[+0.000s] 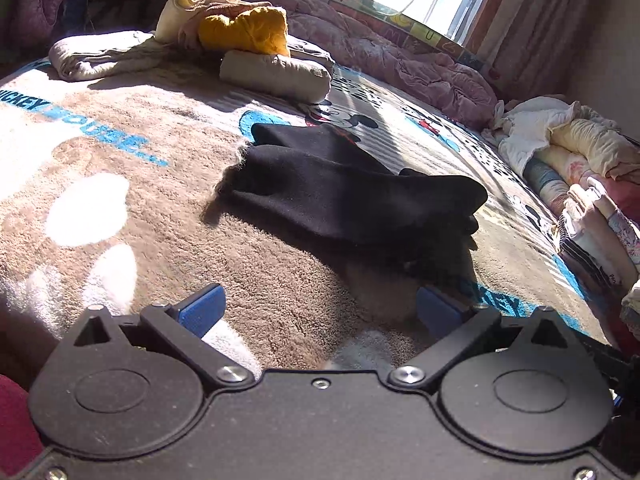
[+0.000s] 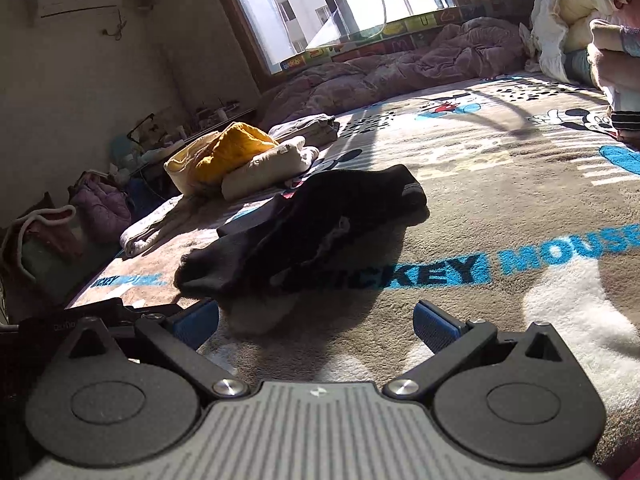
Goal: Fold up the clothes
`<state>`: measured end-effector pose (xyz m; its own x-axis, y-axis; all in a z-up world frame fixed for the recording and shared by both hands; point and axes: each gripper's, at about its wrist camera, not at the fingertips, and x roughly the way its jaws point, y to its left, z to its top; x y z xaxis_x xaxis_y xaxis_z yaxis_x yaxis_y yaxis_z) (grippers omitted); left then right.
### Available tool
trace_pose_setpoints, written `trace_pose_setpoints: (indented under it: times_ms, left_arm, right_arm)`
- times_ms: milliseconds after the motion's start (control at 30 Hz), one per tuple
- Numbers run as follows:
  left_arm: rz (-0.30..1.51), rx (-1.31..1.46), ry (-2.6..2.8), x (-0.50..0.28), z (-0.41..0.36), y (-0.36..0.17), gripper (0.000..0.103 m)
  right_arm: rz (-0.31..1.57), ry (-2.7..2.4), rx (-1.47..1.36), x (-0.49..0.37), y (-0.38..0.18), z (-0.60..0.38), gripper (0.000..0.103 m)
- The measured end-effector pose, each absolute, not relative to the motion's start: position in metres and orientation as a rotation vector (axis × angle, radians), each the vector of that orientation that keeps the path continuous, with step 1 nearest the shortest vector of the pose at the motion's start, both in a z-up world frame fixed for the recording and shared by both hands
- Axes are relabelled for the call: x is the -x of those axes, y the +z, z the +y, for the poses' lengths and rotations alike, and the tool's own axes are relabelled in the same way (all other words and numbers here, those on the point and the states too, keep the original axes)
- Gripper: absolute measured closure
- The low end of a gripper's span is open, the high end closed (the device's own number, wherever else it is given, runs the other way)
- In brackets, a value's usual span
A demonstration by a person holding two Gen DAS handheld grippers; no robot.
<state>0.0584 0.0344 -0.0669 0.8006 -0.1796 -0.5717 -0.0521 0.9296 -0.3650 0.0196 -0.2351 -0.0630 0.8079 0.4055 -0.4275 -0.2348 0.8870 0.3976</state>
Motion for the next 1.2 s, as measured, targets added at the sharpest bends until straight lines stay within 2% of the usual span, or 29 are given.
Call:
trace_pose_setpoints:
  times_ms: [267,500,600,667,700,733,767,800,833,867,900,1200]
  left_arm:
    - [0.636,0.491,-0.080,-0.089,0.051,-0.074,0.001]
    - [0.634,0.647,-0.085,-0.115,0.057,-0.083,0.003]
    - [0.627,0.679,-0.078,-0.126,0.055,-0.083,0.008]
    - [0.637,0.684,-0.061,-0.136,0.053,-0.083,0.028]
    - [0.644,0.687,-0.050,-0.140,0.052,-0.083,0.031]
    - [0.645,0.696,-0.043,-0.144,0.052,-0.082,0.041]
    - [0.650,0.698,-0.040,-0.146,0.051,-0.080,0.062]
    - [0.654,0.700,-0.037,-0.149,0.049,-0.078,0.074]
    - [0.654,0.698,-0.036,-0.151,0.048,-0.074,0.093]
    - [0.639,0.682,-0.045,-0.151,0.044,-0.069,0.098]
    - [0.622,0.662,-0.055,-0.151,0.039,-0.063,0.098]
    - [0.479,0.395,-0.329,-0.141,-0.049,0.001,0.099]
  right_arm:
    - [0.491,0.351,-0.288,-0.029,-0.063,-0.242,0.001]
    - [0.597,0.402,-0.469,-0.049,-0.083,-0.258,0.000]
    - [0.612,0.420,-0.518,-0.053,-0.088,-0.260,0.000]
    - [0.626,0.424,-0.553,-0.055,-0.092,-0.262,0.000]
    - [0.637,0.431,-0.583,-0.057,-0.094,-0.264,0.000]
    - [0.653,0.440,-0.622,-0.059,-0.098,-0.266,0.000]
    - [0.674,0.449,-0.667,-0.062,-0.103,-0.269,0.000]
    - [0.681,0.455,-0.695,-0.063,-0.105,-0.271,0.000]
    - [0.679,0.457,-0.711,-0.064,-0.106,-0.272,0.000]
    - [0.677,0.459,-0.727,-0.064,-0.107,-0.274,0.000]
    - [0.676,0.461,-0.742,-0.065,-0.108,-0.276,0.000]
    - [0.596,0.429,-0.988,-0.065,-0.112,-0.317,0.001]
